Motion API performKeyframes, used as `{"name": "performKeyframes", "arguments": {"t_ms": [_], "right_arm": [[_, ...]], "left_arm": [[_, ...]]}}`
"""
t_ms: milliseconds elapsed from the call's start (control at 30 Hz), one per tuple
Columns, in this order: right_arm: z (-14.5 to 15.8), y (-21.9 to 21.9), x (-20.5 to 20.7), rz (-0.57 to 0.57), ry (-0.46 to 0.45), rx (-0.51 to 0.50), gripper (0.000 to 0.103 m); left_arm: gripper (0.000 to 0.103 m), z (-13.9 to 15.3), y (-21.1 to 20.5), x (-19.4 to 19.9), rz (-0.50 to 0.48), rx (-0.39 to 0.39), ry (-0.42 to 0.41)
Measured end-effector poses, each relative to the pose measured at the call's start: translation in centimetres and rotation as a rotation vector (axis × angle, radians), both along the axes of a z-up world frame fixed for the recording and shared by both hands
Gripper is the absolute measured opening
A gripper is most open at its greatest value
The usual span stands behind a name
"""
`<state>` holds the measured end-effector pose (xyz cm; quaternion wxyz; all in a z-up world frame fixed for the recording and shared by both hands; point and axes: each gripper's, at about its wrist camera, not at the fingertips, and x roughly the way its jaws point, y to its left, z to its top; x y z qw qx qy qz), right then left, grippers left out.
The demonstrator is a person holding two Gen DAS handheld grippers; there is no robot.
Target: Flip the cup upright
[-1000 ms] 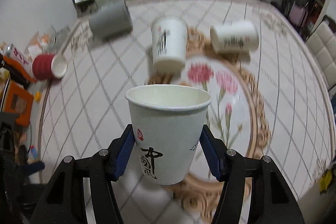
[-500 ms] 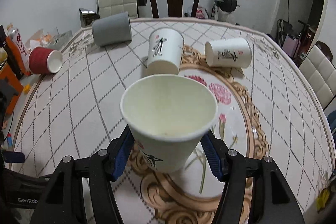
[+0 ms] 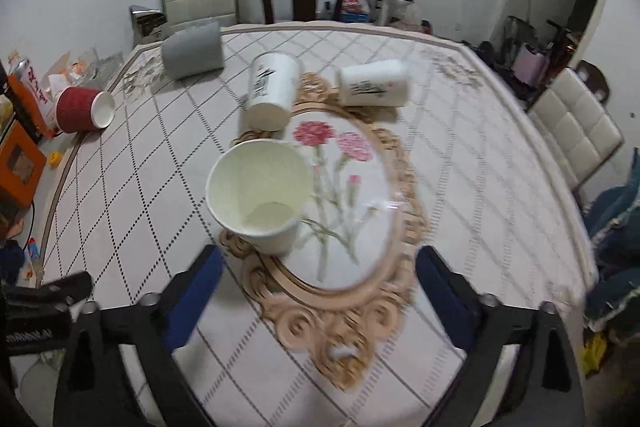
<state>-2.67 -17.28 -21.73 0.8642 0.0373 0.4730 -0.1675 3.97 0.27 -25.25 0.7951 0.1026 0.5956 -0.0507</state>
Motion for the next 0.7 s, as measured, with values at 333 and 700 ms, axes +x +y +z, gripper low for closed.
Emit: {"name": "performKeyframes", "arguments": {"t_ms": [333,700], "right_arm": [[13.4,-0.9,-6.7,-0.029,-0.033,-0.022,0.103],[24.1,-1.5,-13.0,0.004,-0.089,-0.024,0.103]], "left_arm": [[0.103,11.3,-0.3,-3.1,0.035,-0.099,-0.166],[0.103,20.7,-0.9,-9.6,0.034,-0.134,-0.293]]}}
